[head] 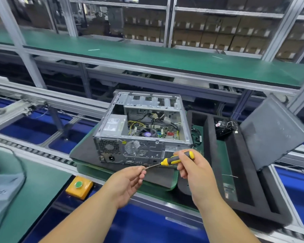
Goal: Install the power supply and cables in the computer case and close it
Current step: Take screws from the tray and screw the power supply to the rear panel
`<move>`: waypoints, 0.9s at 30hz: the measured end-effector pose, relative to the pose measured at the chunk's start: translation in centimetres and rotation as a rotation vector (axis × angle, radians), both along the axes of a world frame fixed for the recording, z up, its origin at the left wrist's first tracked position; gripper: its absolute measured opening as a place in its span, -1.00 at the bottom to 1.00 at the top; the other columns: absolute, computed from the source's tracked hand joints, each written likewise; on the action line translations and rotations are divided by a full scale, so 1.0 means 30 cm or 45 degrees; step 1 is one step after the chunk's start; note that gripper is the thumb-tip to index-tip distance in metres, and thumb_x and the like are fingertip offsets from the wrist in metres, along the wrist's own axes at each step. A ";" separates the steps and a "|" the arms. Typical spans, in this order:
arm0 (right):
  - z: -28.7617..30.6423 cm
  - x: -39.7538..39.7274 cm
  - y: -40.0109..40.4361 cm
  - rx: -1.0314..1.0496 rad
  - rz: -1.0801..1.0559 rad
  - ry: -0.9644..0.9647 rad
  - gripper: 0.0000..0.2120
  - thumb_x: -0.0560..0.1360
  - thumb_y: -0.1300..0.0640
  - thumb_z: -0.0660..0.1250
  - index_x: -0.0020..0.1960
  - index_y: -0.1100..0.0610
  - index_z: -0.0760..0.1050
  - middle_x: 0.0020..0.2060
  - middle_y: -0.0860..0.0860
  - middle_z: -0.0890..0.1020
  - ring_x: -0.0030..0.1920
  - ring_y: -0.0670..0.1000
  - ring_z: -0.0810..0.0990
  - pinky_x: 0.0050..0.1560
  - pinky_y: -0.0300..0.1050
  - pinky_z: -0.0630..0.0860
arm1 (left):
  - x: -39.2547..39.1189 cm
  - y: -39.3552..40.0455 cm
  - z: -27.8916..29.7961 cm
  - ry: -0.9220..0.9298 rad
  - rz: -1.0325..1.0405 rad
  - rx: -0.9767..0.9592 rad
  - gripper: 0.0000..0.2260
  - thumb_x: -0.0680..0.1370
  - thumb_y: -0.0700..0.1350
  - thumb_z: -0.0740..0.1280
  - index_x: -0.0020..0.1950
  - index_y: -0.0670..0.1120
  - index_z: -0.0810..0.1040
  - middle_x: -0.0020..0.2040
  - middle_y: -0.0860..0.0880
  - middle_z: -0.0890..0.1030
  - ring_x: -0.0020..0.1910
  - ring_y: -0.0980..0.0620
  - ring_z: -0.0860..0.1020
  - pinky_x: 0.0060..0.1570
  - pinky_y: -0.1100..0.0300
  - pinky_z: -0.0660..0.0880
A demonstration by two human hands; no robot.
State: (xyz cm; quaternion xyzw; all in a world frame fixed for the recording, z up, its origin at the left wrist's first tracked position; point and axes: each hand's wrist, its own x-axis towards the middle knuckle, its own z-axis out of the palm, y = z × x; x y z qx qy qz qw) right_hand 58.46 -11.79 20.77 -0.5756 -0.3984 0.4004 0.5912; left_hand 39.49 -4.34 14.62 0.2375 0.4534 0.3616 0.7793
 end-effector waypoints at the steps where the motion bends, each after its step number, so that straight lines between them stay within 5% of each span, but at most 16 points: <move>1: -0.002 -0.046 0.013 -0.008 0.005 -0.007 -0.80 0.60 0.05 0.29 -0.16 0.03 0.60 -0.36 -0.05 0.62 -0.39 -0.10 0.42 -0.37 -0.30 0.41 | -0.040 0.011 -0.003 -0.002 0.010 -0.021 -0.92 0.44 -0.23 0.44 -0.21 -0.19 0.72 -0.24 -0.09 0.67 -0.36 0.11 0.62 -0.42 0.30 0.54; 11: -0.055 -0.455 0.144 -0.092 0.026 -0.078 -0.87 0.59 0.05 0.30 -0.11 -0.07 0.58 -0.24 0.05 0.67 -0.33 -0.11 0.50 -0.24 -0.19 0.48 | -0.395 0.147 -0.040 -0.074 0.128 -0.282 -0.92 0.51 -0.23 0.41 -0.15 -0.23 0.62 -0.30 -0.08 0.66 -0.44 0.12 0.60 -0.48 0.32 0.53; 15: -0.077 -0.557 0.179 -0.167 -0.003 -0.104 -0.83 0.57 0.12 0.33 -0.13 -0.10 0.61 -0.35 -0.02 0.62 -0.34 -0.09 0.52 -0.28 -0.21 0.47 | -0.488 0.210 -0.069 -0.082 0.106 -0.301 -0.93 0.52 -0.21 0.40 -0.13 -0.20 0.60 -0.32 -0.08 0.65 -0.45 0.11 0.59 -0.48 0.31 0.52; 22: -0.150 -0.729 0.197 -0.509 0.020 -0.178 -0.93 0.48 0.18 0.38 -0.06 0.05 0.54 -0.37 0.04 0.67 -0.46 -0.04 0.51 -0.41 -0.19 0.42 | -0.563 0.322 -0.111 -0.034 0.052 -0.257 -0.83 0.58 -0.08 0.34 -0.13 -0.14 0.60 -0.27 0.00 0.58 -0.29 0.14 0.51 -0.39 0.33 0.49; 27: -0.277 -0.842 0.194 -0.807 0.160 -0.225 -0.89 0.50 0.13 0.35 0.01 0.02 0.48 -0.30 0.01 0.71 -0.48 -0.02 0.55 -0.32 -0.13 0.40 | -0.526 0.357 -0.152 0.063 -0.073 -0.178 -0.83 0.61 -0.06 0.30 -0.08 -0.10 0.62 -0.31 0.05 0.60 -0.39 0.21 0.52 -0.39 0.40 0.46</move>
